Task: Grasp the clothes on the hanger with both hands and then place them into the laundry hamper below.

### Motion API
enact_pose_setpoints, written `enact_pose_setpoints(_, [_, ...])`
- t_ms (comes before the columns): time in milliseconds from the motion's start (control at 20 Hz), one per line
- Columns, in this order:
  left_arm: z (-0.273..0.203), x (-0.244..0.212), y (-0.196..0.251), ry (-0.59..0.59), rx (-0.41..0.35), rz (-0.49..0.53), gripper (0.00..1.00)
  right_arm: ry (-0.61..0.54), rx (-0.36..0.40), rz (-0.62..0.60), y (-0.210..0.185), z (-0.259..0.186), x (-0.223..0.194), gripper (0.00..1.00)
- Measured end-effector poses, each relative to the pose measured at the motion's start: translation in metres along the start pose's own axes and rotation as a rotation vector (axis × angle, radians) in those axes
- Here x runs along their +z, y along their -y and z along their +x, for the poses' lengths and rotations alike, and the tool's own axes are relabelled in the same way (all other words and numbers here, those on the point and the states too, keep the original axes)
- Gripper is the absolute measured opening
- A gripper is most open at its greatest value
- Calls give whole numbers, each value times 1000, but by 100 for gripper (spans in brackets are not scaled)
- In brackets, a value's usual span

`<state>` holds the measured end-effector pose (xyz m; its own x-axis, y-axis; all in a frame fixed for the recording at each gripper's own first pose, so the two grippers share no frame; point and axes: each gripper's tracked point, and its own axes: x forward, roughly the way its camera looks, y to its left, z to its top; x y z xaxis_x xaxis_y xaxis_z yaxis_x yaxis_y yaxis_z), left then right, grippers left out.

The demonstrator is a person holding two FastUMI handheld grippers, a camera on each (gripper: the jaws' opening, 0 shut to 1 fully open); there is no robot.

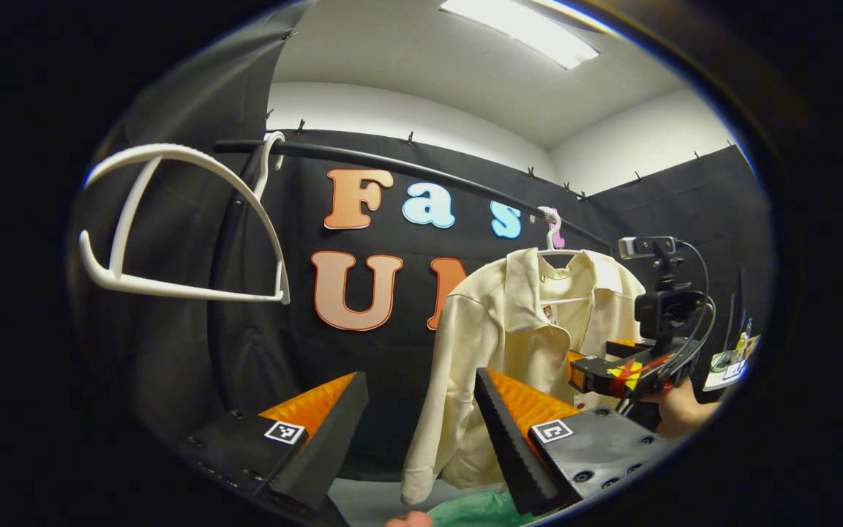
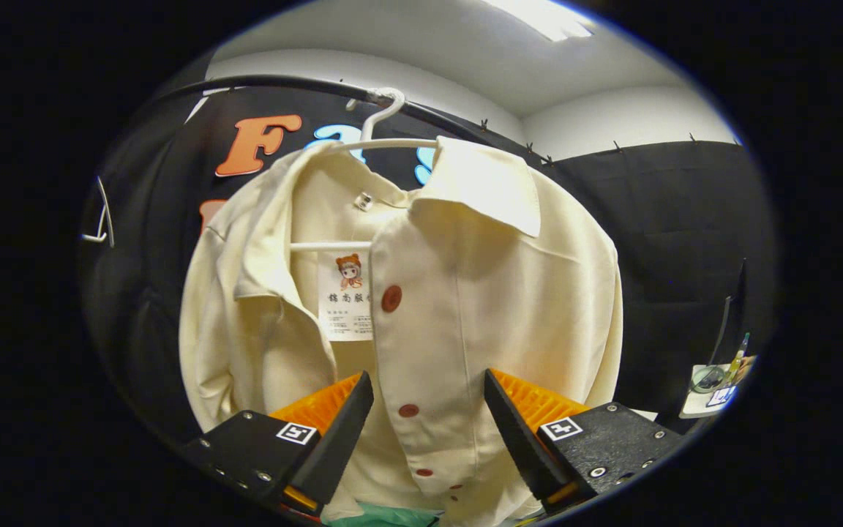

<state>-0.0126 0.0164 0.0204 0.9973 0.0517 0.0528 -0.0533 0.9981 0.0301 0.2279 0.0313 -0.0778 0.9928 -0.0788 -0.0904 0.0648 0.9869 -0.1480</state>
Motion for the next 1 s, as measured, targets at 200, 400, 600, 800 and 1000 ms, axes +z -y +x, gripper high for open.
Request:
enact_pose_setpoints(200, [5, -1, -3, 4, -2, -23, 96, -3, -25, 7, 17, 15, -4, 93])
enact_pose_setpoints(400, [19, -4, 12, 3, -47, -54, 97, 15, -44, -12, 49, 10, 4, 51])
enact_pose_setpoints(600, [34, -13, 37, -1, -111, -65, 97, 58, -41, -19, 73, -3, 20, 5])
enact_pose_setpoints(800, [55, -20, 77, -10, -219, -102, 100, 137, 27, -11, 79, -33, 50, 0])
enact_pose_setpoints(1000, [83, -34, 127, -23, -328, -145, 97, 180, 88, 23, 85, -76, 82, 0])
